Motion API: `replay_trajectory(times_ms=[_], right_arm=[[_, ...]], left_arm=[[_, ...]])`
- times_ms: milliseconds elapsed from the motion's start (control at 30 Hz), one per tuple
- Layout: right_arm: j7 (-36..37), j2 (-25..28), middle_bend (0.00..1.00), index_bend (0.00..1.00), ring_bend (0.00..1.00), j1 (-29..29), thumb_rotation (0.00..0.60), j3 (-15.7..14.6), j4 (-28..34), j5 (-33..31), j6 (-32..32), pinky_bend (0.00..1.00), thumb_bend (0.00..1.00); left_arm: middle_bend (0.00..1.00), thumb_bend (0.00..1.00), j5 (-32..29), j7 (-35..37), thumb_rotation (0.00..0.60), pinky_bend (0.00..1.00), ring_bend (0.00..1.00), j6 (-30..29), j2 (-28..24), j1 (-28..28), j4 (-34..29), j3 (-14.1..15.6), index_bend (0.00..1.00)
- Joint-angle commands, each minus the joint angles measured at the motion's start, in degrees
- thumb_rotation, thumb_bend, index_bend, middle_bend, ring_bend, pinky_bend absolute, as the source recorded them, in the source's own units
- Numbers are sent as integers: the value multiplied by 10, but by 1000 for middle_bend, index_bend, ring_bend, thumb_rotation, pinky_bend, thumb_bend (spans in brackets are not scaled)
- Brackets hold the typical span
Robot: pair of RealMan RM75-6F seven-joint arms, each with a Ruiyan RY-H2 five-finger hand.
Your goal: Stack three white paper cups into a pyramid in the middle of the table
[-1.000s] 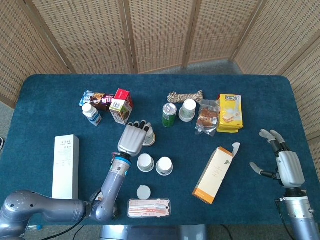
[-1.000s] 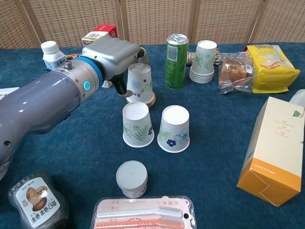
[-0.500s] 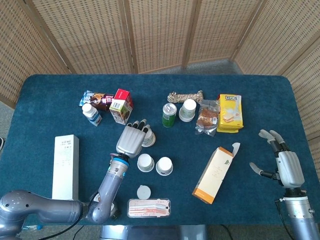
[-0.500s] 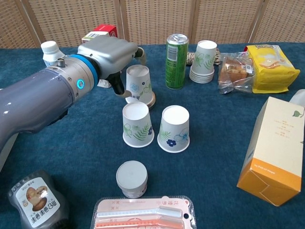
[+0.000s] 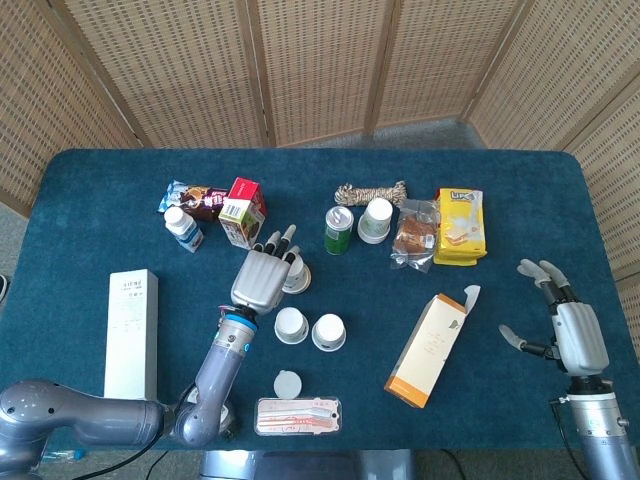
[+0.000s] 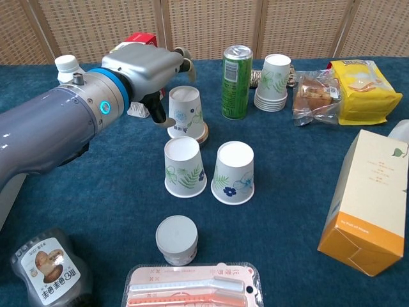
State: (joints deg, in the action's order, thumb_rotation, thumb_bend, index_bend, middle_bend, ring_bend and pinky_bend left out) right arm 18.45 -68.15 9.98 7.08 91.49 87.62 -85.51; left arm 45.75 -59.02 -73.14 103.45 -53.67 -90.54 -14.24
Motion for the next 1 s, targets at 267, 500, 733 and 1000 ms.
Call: replay_trajectory(times_ms=[267,500,733,1000], right_arm=[[0,1,239,111,94,0,600,-1,2,2,0,282,229],[2,0,239,112,93,1,600,-1,1,1,2,280,229],[8,2,239,111,94,0,600,-1,0,0,2,281,229],[7,1,240,113,94,0,600,-1,1,2,1,283,227]], left_arm=[[0,285,-15,-4,600,393,115,2,7,-4,17,-7,146],[18,285,-33,-4,600,394,122,9,22,-13,34,-15,150],[197,287,-24,-6,600,469,276,-3,35,-16,49,-13,225],[306,313,-21,-10,600,531,380,-12,43,-15,59,-13,294]])
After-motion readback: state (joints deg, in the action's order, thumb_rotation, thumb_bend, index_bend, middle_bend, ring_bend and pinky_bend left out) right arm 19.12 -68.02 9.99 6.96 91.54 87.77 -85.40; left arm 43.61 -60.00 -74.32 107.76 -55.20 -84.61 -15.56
